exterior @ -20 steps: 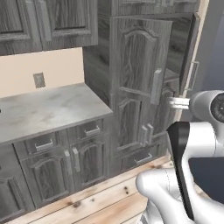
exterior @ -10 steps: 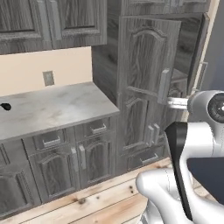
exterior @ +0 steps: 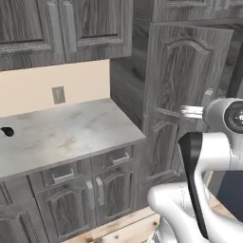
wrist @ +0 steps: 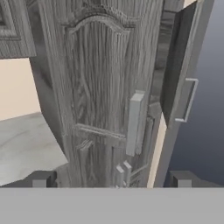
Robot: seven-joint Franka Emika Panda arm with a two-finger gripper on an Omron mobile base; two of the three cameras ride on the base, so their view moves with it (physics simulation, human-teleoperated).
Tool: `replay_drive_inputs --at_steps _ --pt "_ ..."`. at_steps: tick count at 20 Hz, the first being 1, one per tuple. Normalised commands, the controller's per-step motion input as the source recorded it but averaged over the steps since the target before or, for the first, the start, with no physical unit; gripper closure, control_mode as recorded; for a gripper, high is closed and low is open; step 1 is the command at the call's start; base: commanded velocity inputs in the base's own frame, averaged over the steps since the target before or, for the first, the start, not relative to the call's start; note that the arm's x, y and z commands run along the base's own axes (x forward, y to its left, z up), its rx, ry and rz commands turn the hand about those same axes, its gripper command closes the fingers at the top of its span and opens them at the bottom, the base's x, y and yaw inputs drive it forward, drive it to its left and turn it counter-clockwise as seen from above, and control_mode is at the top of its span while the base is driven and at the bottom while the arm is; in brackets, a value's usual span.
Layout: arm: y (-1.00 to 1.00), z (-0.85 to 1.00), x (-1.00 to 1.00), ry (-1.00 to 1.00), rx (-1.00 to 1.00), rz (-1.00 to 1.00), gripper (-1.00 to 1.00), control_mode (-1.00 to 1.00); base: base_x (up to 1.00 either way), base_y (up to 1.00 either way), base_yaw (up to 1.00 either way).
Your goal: Close all open cabinet doors.
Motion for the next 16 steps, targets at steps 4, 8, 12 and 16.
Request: replay_drive_inputs --at_steps 4,8,12,16 --pt "0.00 0.00 0.00 0.00 0.00 0.00 -1.00 1.00 0.01 -0.68 0.13" --pt "0.00 0.00 0.00 0.00 0.00 0.00 -1.00 1.00 0.00 -0.78 0.17" --pt "0.00 0.00 0.00 0.00 0.00 0.00 -1.00 1.00 0.00 -0.75 0.17" --pt "0.00 0.00 0.00 0.00 0.00 0.00 -1.00 1.00 0.00 -0.78 0.19"
